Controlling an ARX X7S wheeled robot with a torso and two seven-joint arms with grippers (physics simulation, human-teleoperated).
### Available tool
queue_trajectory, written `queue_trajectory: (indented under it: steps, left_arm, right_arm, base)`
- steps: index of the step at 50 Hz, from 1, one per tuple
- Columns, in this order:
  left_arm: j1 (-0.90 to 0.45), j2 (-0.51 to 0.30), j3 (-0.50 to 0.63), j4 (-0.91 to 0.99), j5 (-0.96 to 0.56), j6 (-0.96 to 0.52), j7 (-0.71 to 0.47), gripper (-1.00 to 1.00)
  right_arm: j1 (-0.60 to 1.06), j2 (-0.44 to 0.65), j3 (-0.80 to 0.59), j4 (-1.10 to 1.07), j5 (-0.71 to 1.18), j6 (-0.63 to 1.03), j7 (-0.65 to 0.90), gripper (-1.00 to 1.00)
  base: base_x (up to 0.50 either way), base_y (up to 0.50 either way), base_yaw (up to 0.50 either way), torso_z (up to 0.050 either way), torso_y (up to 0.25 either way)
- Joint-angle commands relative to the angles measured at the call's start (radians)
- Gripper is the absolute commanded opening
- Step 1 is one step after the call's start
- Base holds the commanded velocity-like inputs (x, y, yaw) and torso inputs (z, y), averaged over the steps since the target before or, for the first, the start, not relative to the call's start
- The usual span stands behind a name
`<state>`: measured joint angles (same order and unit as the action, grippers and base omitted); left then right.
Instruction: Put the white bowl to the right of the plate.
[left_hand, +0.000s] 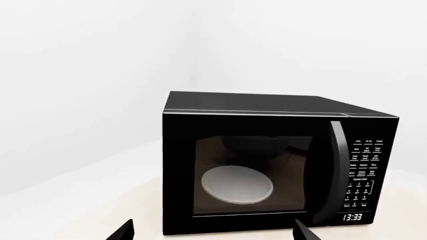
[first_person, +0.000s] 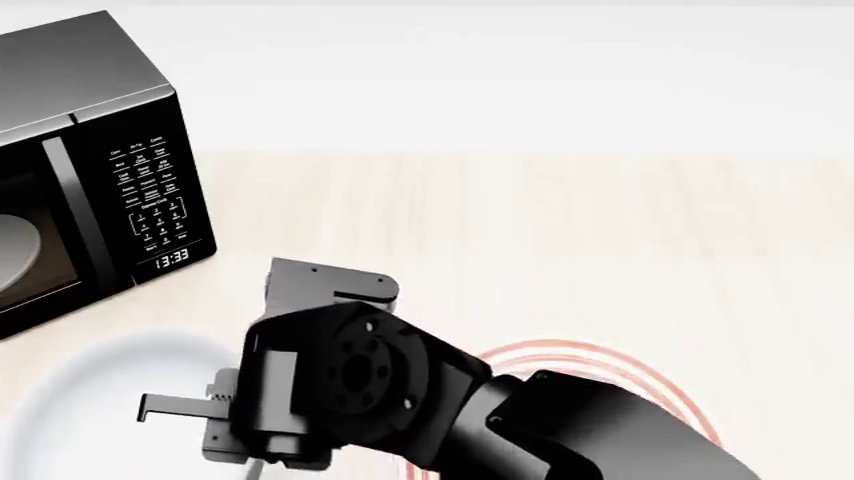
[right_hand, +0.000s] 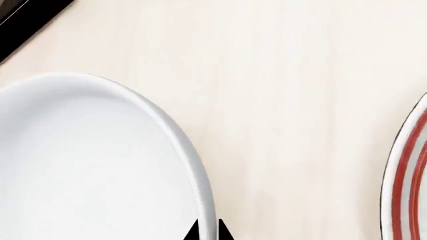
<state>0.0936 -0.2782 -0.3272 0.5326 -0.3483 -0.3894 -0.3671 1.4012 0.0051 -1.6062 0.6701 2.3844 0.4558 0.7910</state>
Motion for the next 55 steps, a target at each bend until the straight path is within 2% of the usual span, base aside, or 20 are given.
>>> queue_trajectory:
  steps: [1,15,32,44,55]
  left_arm:
    - [-0.001,-0.003,0.005,-0.002,-0.001,0.001,-0.005,1.00]
    - [-0.002,-0.006,0.006,-0.005,-0.003,0.002,-0.010,1.00]
    - [-0.004,-0.010,0.013,-0.007,-0.001,0.004,-0.019,1.00]
    - [-0.007,-0.012,0.020,-0.015,0.004,0.003,-0.027,1.00]
    - [-0.003,-0.014,0.015,-0.012,-0.001,0.003,-0.033,1.00]
  right_arm:
    - [0.071,0.023,0.035,-0.105,0.077,-0.040,0.163,-1.00]
    - [0.114,0.093,0.066,-0.200,0.083,-0.082,0.236,-1.00]
    - [0.147,0.183,0.083,-0.259,0.067,-0.085,0.247,-1.00]
    - [0.174,0.386,0.140,-0.433,0.091,-0.121,0.304,-1.00]
    - [0.184,0.510,0.157,-0.424,0.090,-0.094,0.269,-1.00]
  base:
    - [0.00,0.00,0.00,0.000,0.000]
    - [0.00,0.00,0.00,0.000,0.000]
    - [0.00,0.00,0.00,0.000,0.001]
    - [0.00,0.00,0.00,0.000,0.000]
    - [0.00,0.00,0.00,0.000,0.001]
